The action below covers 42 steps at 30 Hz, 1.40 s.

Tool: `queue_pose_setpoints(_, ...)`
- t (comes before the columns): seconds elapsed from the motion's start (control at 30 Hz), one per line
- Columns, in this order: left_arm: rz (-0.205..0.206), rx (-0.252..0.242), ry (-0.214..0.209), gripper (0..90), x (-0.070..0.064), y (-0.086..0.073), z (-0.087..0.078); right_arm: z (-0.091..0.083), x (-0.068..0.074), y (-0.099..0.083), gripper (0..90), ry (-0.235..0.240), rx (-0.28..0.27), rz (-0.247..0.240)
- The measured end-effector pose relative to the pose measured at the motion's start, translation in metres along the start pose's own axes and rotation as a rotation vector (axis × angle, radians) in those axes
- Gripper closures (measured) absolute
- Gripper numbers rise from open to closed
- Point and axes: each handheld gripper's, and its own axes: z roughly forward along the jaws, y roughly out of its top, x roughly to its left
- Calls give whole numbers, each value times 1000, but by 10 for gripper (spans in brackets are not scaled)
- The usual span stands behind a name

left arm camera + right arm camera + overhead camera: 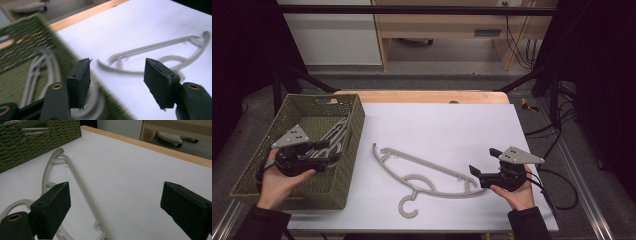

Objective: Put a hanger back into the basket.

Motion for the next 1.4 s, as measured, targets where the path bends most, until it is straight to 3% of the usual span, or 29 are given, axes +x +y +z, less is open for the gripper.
queue_pose_setpoints(0.23, 97, -5, -118, 316, -45, 6, 37, 2, 1, -1, 94, 8, 13, -3)
queue_pose_setpoints(0.43, 154, 19, -186, 275, -69, 0, 67, 2, 3, -2, 79, 9, 23, 0)
queue_pose_setpoints(0.63, 160, 49, -241, 237, -78, -11, 89, 2, 5, -3, 78, 10, 30, -8)
queue_pose_setpoints(0.8, 199, 90, -265, 220, -83, -18, 102, 3, 7, -6, 80, 18, 42, -12)
queue_pose_setpoints(0.9, 222, 137, -293, 216, -84, -22, 113, 3, 9, -8, 80, 21, 53, -17)
queue_pose_setpoints(1.0, 286, 198, -283, 215, -86, -24, 123, 4, 13, -10, 79, 29, 64, -24)
queue_pose_setpoints(1.07, 305, 222, -281, 222, -88, -25, 130, 5, 14, -12, 81, 36, 66, -18)
queue_pose_setpoints(1.4, 362, 337, -342, 301, -95, -27, 169, 13, 29, -22, 95, 85, 127, -38)
